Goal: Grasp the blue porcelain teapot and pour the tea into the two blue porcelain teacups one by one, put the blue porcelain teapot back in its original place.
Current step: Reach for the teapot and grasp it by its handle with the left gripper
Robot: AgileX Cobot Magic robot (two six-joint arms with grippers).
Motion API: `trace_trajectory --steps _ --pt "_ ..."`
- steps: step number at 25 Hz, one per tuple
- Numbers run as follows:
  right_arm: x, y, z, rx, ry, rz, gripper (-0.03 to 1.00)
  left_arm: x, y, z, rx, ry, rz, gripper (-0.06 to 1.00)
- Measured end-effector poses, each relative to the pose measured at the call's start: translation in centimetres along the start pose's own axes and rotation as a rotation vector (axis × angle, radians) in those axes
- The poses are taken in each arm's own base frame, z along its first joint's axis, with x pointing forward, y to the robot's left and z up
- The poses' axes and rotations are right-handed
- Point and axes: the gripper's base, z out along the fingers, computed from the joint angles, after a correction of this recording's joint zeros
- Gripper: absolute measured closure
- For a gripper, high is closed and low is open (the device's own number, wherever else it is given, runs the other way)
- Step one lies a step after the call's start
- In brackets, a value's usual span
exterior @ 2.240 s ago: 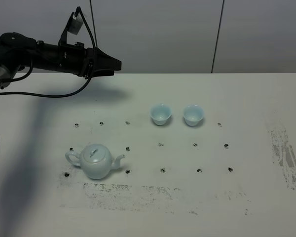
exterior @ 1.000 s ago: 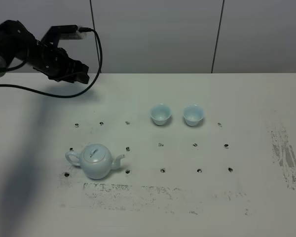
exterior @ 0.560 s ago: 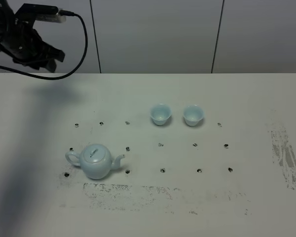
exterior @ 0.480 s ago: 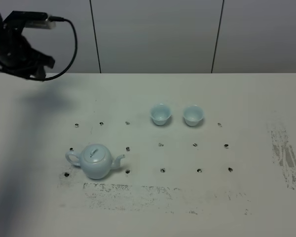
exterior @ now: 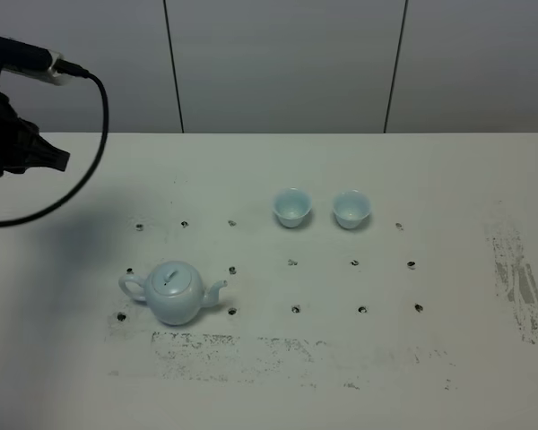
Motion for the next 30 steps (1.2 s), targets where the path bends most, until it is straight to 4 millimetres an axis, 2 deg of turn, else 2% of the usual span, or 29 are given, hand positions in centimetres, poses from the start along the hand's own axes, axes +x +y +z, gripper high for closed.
trace_trajectory --steps 4,8,13,18,25,30 --pt "0.0 0.0 0.0 0.0 0.0 0.0 0.76 -0.3 -3.1 -1.4 0.105 0.072 0.244 0.61" --pt "0.0 0.0 0.0 0.0 0.0 0.0 0.76 -0.1 -4.9 -0.9 0.255 0.218 0.464 0.61" --pt "0.0 0.0 0.0 0.0 0.0 0.0 0.76 0.1 -5.4 0.7 0.434 0.339 0.701 0.61" --pt "0.0 0.0 0.0 0.0 0.0 0.0 0.76 -0.1 -5.4 1.1 0.499 0.324 0.881 0.58" --pt "0.0 0.0 0.0 0.0 0.0 0.0 0.76 -0.7 -5.6 1.9 0.459 0.257 0.966 0.42" --pt "0.0 0.0 0.0 0.0 0.0 0.0 0.76 -0.4 -6.3 3.6 0.495 0.269 1.014 0.39"
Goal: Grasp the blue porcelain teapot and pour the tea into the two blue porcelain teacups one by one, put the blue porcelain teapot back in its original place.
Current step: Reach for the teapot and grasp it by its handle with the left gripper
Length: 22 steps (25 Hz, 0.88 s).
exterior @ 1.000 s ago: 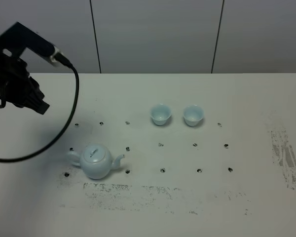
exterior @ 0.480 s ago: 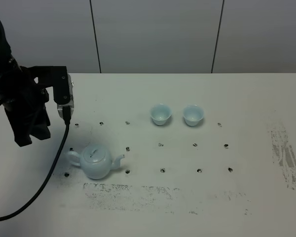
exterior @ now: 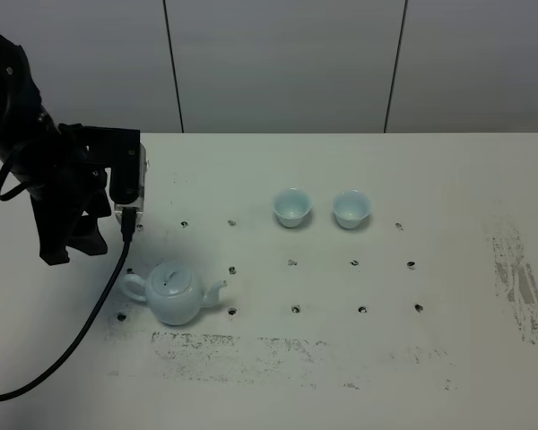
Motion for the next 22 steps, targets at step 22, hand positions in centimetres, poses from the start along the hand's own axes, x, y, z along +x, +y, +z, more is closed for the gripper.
trace_trajectory --steps 22 --pt "0.0 0.0 0.0 0.003 0.0 -0.001 0.76 -2.3 -0.3 5.1 0.125 0.09 0.206 0.44"
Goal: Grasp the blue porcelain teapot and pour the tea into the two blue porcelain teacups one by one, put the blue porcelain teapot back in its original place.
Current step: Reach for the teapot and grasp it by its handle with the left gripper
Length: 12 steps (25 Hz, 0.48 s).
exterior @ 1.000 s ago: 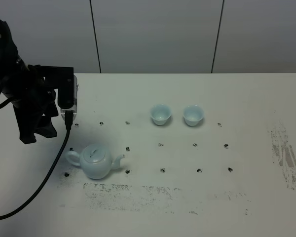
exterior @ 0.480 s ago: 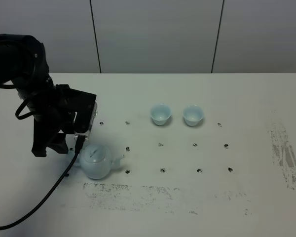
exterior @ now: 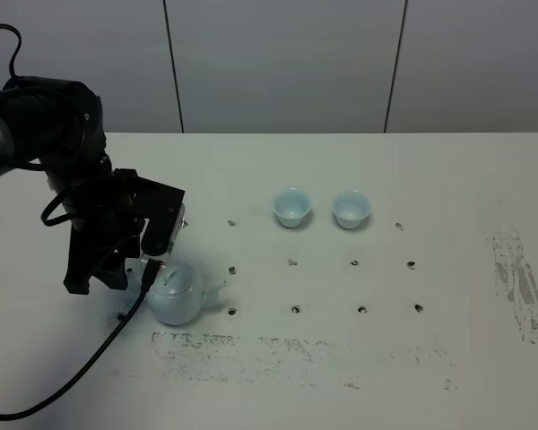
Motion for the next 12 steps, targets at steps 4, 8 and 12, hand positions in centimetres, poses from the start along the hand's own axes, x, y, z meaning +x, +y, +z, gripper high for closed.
trace_trajectory --steps 4,8,12 --pt "0.0 0.0 0.0 0.001 0.0 0.0 0.76 0.0 0.2 0.5 0.003 0.0 -0.001 0.44" --pt "0.0 0.0 0.0 0.001 0.0 0.0 0.76 0.0 0.4 2.0 0.039 -0.006 -0.006 0.44" --pt "0.0 0.0 0.0 0.001 0.0 0.0 0.76 -0.1 0.6 2.7 0.044 -0.013 -0.011 0.46"
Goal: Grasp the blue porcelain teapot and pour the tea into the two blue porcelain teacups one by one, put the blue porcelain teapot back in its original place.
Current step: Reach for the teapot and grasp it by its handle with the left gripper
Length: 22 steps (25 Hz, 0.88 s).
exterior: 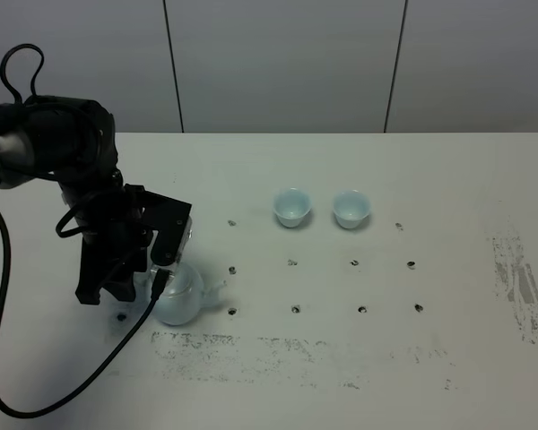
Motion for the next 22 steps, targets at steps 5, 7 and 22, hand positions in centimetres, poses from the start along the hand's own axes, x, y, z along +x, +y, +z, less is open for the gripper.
trace_trajectory --steps 5,7,22 --pt "0.0 0.0 0.0 0.0 0.0 0.0 0.76 -0.53 0.15 0.54 -0.001 -0.009 0.006 0.52" --pt "0.0 0.0 0.0 0.0 0.0 0.0 0.76 -0.79 0.11 0.6 0.001 -0.009 0.012 0.55" --pt "0.0 0.0 0.0 0.0 0.0 0.0 0.76 -1.01 0.06 0.7 0.004 0.019 0.038 0.81"
